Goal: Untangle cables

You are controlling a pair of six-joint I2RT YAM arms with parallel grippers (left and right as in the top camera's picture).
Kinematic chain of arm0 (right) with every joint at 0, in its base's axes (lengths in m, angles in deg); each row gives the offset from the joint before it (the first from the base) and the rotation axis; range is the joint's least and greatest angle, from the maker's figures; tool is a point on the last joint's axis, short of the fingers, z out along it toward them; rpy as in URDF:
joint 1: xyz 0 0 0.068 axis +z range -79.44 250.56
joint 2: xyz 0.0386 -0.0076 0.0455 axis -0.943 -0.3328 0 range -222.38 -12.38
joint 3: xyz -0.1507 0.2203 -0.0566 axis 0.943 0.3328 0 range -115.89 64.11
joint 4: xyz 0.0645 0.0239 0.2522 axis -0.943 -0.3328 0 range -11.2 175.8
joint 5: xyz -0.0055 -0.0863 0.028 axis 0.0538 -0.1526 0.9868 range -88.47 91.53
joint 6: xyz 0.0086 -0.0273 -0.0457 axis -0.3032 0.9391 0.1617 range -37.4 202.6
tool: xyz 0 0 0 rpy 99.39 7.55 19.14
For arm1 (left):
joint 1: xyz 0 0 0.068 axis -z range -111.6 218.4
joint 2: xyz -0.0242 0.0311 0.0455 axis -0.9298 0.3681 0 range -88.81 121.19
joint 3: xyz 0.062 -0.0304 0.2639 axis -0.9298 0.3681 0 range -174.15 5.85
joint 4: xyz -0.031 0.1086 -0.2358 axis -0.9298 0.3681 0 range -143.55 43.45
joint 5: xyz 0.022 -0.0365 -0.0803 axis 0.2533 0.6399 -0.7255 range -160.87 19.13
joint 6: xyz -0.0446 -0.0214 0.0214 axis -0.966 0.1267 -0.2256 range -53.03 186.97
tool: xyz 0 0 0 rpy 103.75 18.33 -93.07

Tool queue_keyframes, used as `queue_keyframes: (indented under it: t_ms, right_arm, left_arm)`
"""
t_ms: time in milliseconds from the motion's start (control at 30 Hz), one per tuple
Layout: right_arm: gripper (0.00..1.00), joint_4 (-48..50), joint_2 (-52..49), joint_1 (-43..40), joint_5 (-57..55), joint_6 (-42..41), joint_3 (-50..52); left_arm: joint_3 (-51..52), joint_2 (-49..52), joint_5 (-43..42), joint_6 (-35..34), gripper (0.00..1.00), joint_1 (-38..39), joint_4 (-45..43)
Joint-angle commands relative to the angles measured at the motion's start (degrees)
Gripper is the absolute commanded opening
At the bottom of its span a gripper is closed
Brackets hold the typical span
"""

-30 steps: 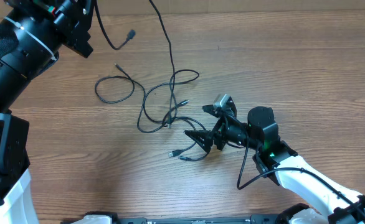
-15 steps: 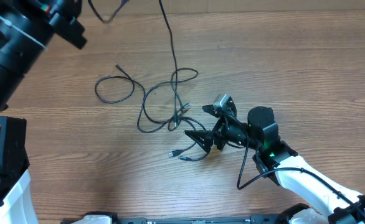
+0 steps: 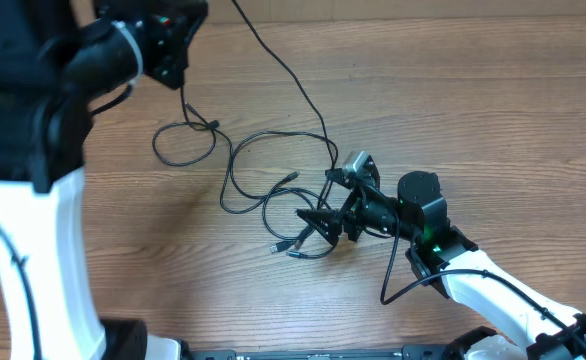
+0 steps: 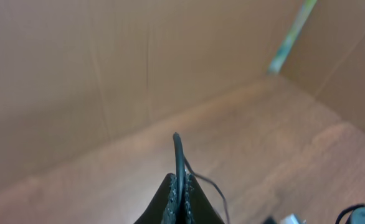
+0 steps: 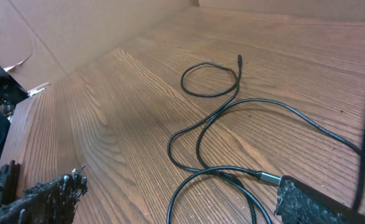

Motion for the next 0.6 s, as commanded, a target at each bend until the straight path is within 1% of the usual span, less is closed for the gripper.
queue_keyframes:
  t_ms: [0, 167, 367, 467, 567]
  right_arm:
    - [1.0, 0.33, -0.02, 0.11, -0.55, 0.07, -0.04]
    - [1.0, 0.33, -0.02, 0.11, -0.59, 0.09, -0.04]
    - [1.0, 0.31, -0.02, 0.11, -0.98, 0.07, -0.04]
    - [1.0, 0.28, -0.02, 0.11, -1.01, 0.07, -0.04]
    - [1.0, 0.22, -0.02, 0.11, -1.03, 0.07, -0.04]
  left_arm:
    - [-0.26, 3.28, -2.64, 1.16, 0.04, -0.2, 0.55]
    - [-0.26, 6.03, -11.56, 1.14, 0.04, -0.2, -2.34]
    - [-0.26, 5.97, -17.68, -0.24, 0.04, -0.22, -6.6]
    - [-0.26, 5.33, -21.92, -1.99, 0.04, -0.26, -10.32]
    - [-0.26, 4.17, -23.08, -3.61, 0.04, -0.28, -14.84]
